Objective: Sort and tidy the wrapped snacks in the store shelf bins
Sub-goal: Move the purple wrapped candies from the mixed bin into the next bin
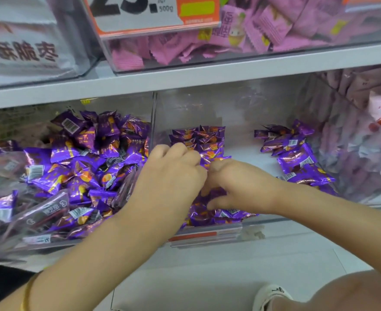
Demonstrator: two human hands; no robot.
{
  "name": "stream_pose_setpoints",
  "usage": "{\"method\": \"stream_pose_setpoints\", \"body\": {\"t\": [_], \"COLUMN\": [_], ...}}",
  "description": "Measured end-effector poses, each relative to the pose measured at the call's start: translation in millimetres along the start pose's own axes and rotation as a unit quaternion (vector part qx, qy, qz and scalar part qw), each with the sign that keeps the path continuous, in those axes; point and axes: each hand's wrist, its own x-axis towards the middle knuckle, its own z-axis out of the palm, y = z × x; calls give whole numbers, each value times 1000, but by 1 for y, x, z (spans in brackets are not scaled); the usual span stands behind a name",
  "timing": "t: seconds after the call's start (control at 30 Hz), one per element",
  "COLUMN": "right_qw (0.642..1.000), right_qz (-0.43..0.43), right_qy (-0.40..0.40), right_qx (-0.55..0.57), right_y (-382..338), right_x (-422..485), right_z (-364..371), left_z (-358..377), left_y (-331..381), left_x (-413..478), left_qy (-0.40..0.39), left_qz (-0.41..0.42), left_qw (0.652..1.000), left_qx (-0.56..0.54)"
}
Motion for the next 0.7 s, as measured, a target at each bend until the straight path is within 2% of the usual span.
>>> {"method": "stream_pose_setpoints", "body": {"t": [0.07, 0.13, 0.2, 0.27, 0.47, 0.7], "right_qw": [997, 992, 990, 989, 984, 976], "right_qz": [-14, -24, -34, -39, -14, 2], "right_qy": [-36, -58, -79, -99, -109, -139], "right_qx": [-66, -112, -112, -104, -138, -166], "right_y": [-4, -8, -12, -17, -24, -27], "right_x": [4, 7, 10, 13, 17, 19], "right_z": [1, 1, 1, 2, 5, 7], "left_z": [1, -3, -2, 3, 19, 27], "left_y": [-13, -25, -38, -48, -58, -64], "left_x": [-13, -23, -26, -26, -29, -35], "left_qy": [52, 81, 114, 126, 124, 84], "left_qz": [-6, -28, -68, -92, -80, -85], "left_qw": [998, 988, 960, 938, 927, 894], "left_qx": [-31, -132, -245, -308, -345, -432]}}
